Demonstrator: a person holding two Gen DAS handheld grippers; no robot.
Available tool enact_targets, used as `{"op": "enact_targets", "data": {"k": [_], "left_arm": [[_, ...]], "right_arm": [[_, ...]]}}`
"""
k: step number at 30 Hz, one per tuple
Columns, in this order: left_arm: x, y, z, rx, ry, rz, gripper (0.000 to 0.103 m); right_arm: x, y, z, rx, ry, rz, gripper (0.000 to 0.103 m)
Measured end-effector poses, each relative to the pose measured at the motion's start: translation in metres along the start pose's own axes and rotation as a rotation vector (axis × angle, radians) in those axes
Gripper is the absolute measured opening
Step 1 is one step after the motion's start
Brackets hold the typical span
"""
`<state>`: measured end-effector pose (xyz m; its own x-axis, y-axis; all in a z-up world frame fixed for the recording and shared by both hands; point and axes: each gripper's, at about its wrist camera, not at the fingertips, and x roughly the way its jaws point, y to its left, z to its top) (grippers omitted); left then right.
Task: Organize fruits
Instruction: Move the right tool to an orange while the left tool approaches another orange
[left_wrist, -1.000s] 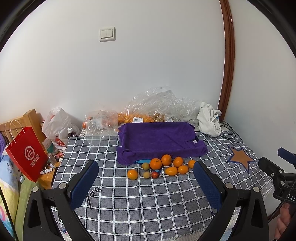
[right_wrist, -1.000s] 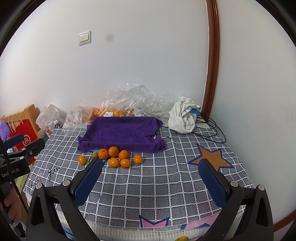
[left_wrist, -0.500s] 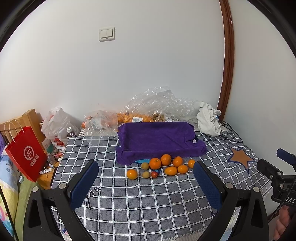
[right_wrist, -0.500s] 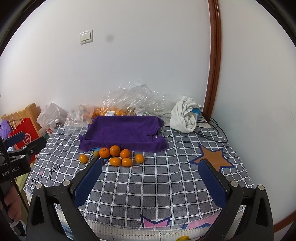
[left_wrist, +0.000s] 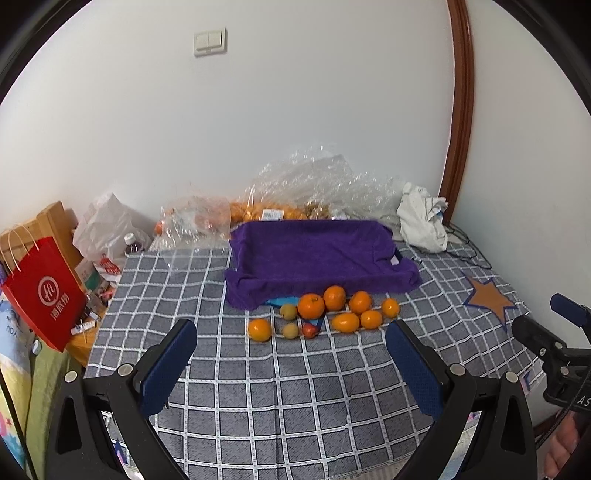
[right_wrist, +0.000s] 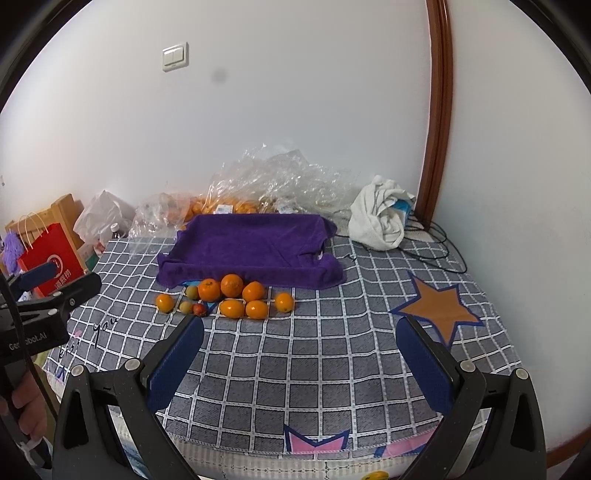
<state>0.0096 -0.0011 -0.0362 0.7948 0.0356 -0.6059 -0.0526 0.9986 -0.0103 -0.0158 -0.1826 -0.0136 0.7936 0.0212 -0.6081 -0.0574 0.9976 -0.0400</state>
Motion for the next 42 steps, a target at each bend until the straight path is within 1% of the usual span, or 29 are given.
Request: {"op": "enact_targets", "data": {"k": [5, 11, 14, 17, 19, 20, 21, 23, 24, 25, 28, 29, 30, 31, 33, 36, 38, 42], "left_arm": [[0.026, 0.007, -0.011, -0.016, 0.044, 0.001, 0.103], [0.060, 0.019, -0.027, -0.041, 0.101, 0.004, 0.103], [0.078, 0.028, -0.035, -0.057, 0.124, 0.002, 0.103], [0.094, 0.038, -0.043, -0.068, 0.142, 0.000, 0.100], [0.107, 0.044, -0.048, -0.072, 0.162, 0.002, 0.096], [0.112, 0.048, -0.050, -0.073, 0.170, 0.004, 0.095], [0.119, 0.053, -0.054, -0.077, 0.184, 0.005, 0.092], [0.128, 0.058, -0.058, -0.085, 0.200, 0.007, 0.084], [0.134, 0.063, -0.061, -0.093, 0.205, 0.009, 0.075], [0.138, 0.065, -0.061, -0.096, 0.208, 0.009, 0.070], [0.150, 0.072, -0.065, -0.104, 0.220, 0.002, 0.070], [0.153, 0.074, -0.066, -0.108, 0.220, -0.011, 0.070], [0.156, 0.076, -0.066, -0.110, 0.221, -0.018, 0.070], [0.159, 0.078, -0.066, -0.111, 0.229, -0.025, 0.070], [0.167, 0.082, -0.067, -0.118, 0.252, -0.049, 0.070], [0.172, 0.086, -0.068, -0.141, 0.243, -0.075, 0.070], [0.175, 0.088, -0.067, -0.158, 0.242, -0.097, 0.070], [0.183, 0.084, -0.061, -0.169, 0.233, -0.125, 0.070]], "right_arm": [[0.019, -0.006, -0.008, 0.031, -0.007, 0.000, 0.102], [0.057, -0.014, -0.017, 0.055, 0.057, 0.032, 0.102], [0.079, -0.017, -0.025, 0.054, 0.069, 0.042, 0.102], [0.104, -0.021, -0.030, 0.090, 0.093, 0.065, 0.102], [0.123, -0.022, -0.029, 0.097, 0.115, 0.083, 0.102], [0.133, -0.021, -0.028, 0.084, 0.126, 0.081, 0.100], [0.140, -0.019, -0.027, 0.074, 0.128, 0.079, 0.097], [0.157, -0.016, -0.025, 0.064, 0.127, 0.075, 0.093], [0.166, -0.016, -0.025, 0.061, 0.131, 0.083, 0.090], [0.177, -0.014, -0.025, 0.060, 0.142, 0.097, 0.084], [0.209, -0.010, -0.025, 0.050, 0.231, 0.147, 0.076], [0.216, -0.009, -0.025, 0.051, 0.240, 0.149, 0.073], [0.222, -0.008, -0.025, 0.048, 0.239, 0.150, 0.065], [0.227, -0.007, -0.025, 0.039, 0.235, 0.149, 0.061], [0.234, -0.006, -0.023, 0.033, 0.225, 0.140, 0.061], [0.246, -0.006, -0.019, 0.034, 0.233, 0.167, 0.060], [0.256, -0.007, -0.019, 0.035, 0.239, 0.166, 0.059], [0.265, -0.007, -0.020, 0.035, 0.237, 0.164, 0.053]]}}
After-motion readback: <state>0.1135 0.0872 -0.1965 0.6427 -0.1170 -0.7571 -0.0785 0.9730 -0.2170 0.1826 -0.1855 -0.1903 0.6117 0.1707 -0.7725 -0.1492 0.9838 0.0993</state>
